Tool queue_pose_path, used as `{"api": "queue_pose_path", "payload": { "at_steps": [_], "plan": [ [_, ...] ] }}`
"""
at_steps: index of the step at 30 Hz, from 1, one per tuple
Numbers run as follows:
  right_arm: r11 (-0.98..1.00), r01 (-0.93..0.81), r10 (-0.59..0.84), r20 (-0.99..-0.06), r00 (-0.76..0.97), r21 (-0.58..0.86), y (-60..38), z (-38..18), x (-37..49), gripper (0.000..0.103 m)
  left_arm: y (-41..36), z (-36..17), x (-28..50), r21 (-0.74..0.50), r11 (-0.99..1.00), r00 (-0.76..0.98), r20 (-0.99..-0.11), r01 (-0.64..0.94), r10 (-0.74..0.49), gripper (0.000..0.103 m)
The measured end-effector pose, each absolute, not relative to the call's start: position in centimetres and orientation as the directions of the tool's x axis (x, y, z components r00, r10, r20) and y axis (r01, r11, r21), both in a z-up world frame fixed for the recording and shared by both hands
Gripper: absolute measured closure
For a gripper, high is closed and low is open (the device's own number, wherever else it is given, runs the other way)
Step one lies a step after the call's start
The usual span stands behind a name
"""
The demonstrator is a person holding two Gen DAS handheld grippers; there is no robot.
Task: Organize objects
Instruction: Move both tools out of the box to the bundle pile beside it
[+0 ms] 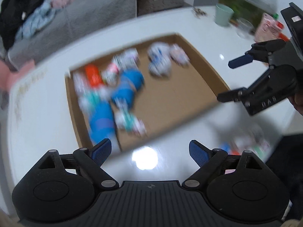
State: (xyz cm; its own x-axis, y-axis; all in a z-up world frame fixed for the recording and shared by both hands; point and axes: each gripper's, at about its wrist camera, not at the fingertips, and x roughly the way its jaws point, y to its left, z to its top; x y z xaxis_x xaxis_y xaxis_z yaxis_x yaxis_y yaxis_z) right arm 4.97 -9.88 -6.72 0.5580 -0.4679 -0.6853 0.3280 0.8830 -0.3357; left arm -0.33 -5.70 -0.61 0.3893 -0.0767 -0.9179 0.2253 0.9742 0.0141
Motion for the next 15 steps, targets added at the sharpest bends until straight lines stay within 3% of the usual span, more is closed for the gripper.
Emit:
{"api": "queue_pose_path", "payload": {
  "at_steps": [4,15],
  "plan": [
    [0.882,0.325,-0.467,-0.726,0.505,-0.342,-8.1,-9.3,2.1,0.017,-5.6,-2.6,-4.9,-0.057,0.977,0.321,-0.939,0.207,-0.123,0.01],
    [0.855,0.379,-0.488,-0.8,0.35,-0.356,-8.1,-12.0,1.3,0.021,-7.2,-7.1,-7.3,-0.02,0.971,0.268,-0.96,0.24,-0.086,0.011]
  ]
}}
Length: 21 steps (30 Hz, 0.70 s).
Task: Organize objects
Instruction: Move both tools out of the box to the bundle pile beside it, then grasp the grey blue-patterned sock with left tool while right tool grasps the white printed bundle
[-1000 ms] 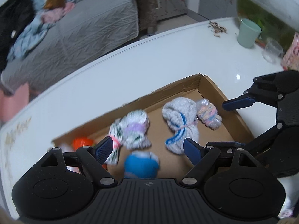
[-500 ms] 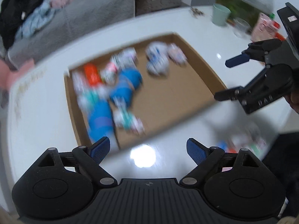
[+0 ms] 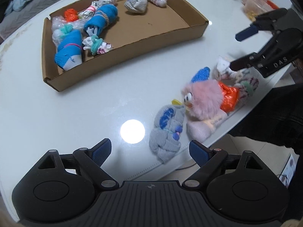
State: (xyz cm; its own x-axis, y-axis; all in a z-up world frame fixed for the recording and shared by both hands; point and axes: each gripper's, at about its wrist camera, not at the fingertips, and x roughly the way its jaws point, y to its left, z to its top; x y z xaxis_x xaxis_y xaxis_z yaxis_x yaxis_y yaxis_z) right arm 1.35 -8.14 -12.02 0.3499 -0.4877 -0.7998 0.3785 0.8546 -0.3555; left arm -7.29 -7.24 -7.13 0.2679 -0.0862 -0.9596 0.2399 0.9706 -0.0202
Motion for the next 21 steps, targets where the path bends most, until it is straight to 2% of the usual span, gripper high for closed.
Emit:
{"api": "queue_pose_path", "payload": {
  "at_steps": [6,8,12,17,19,21],
  "plan": [
    [0.845,0.41,-0.479,-0.827,0.293,-0.344,-8.0,-13.7,0.2,0.023,-7.3,-8.9,-6.5,0.018,0.965,0.258,-0.965,0.26,-0.051,0.013],
    [0.851,0.408,-0.462,-0.839,0.287,-0.33,-8.1,-13.9,0.1,0.029,-7.3,-9.2,-6.3,0.0,0.966,0.251,-0.966,0.257,-0.067,0.013],
    [0.844,0.424,-0.456,-0.855,0.246,-0.328,-8.2,-14.7,0.2,0.032,-7.8,-9.3,-6.1,0.011,0.961,0.264,-0.962,0.275,-0.065,0.014],
    [0.825,0.426,-0.473,-0.865,0.164,-0.371,-8.6,-16.2,0.8,0.049,-8.2,-9.5,-5.6,0.014,0.96,0.274,-0.959,0.279,-0.066,0.016],
    [0.823,0.431,-0.473,-0.866,0.161,-0.369,-8.8,-16.4,0.9,0.044,-8.3,-9.5,-5.4,0.018,0.958,0.283,-0.957,0.285,-0.066,0.016],
    [0.812,0.459,-0.475,-0.866,0.157,-0.361,-8.9,-16.3,0.9,0.045,-8.4,-9.5,-5.1,0.007,0.958,0.287,-0.955,0.286,-0.078,0.018]
  ]
}}
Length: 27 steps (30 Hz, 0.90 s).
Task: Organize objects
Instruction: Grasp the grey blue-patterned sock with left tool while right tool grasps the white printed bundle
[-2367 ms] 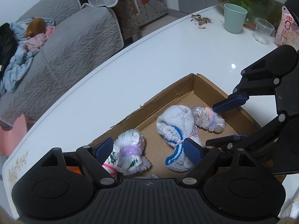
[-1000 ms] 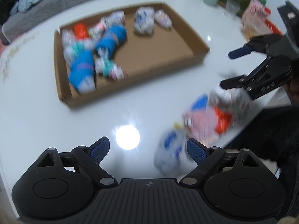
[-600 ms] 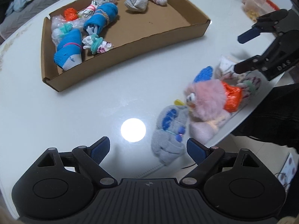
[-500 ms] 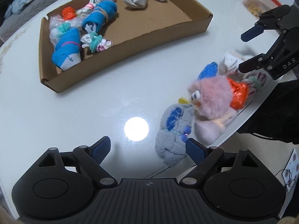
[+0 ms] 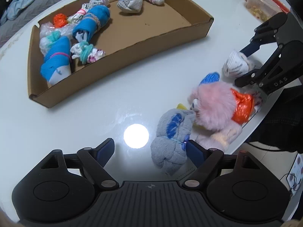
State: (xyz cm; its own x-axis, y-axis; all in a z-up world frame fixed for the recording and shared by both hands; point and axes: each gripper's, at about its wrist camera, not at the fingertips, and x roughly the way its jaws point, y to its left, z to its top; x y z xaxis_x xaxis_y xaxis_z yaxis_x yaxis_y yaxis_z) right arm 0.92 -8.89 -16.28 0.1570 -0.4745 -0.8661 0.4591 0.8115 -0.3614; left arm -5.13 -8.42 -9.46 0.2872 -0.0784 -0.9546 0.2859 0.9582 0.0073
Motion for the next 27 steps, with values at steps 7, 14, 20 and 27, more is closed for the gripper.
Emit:
{"api": "queue_pose_path", "payload": {
  "at_steps": [7,14,20,27],
  "plan": [
    [0.801,0.495,-0.465,-0.87,0.161,-0.336,-8.8,-16.2,0.9,0.051,-9.1,-10.1,-4.5,-0.029,0.952,0.263,-0.958,0.305,-0.114,0.027],
    [0.783,0.53,-0.47,-0.868,0.16,-0.326,-8.6,-16.0,0.7,0.067,-9.3,-10.5,-4.2,-0.019,0.945,0.254,-0.961,0.328,-0.107,0.045],
    [0.765,0.561,-0.474,-0.866,0.161,-0.314,-8.4,-15.8,0.3,0.071,-8.4,-10.3,-3.9,0.002,0.957,0.275,-0.958,0.29,-0.081,0.059],
    [0.725,0.623,-0.497,-0.849,0.176,-0.295,-7.5,-15.1,-0.6,0.071,-6.9,-9.2,-3.6,-0.025,0.975,0.287,-0.954,0.219,-0.089,0.059]
  ]
}}
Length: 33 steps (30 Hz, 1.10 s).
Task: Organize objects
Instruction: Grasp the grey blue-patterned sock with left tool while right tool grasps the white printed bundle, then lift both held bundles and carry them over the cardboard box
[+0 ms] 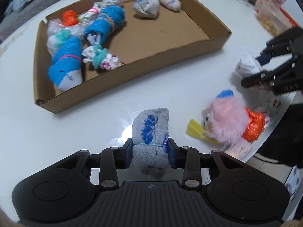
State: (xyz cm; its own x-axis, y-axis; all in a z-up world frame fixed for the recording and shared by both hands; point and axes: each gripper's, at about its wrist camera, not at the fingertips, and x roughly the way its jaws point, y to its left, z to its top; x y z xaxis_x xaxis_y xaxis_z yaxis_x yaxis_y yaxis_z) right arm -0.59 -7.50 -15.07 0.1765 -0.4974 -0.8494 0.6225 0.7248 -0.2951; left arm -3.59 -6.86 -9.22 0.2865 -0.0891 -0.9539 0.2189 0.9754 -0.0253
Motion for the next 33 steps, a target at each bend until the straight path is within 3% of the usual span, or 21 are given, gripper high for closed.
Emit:
{"api": "queue_pose_path", "payload": {
  "at_steps": [15,33],
  "plan": [
    [0.686,0.672,-0.536,-0.817,0.21,-0.278,-9.0,-13.0,0.8,0.071,-6.2,-5.0,-2.3,-0.056,0.978,0.372,-0.919,0.202,-0.13,0.059],
    [0.561,0.804,-0.687,-0.653,0.32,-0.196,-11.9,-8.1,2.8,0.071,-6.0,0.4,6.0,-0.096,0.98,0.519,-0.836,0.175,-0.175,0.059]
  ]
}}
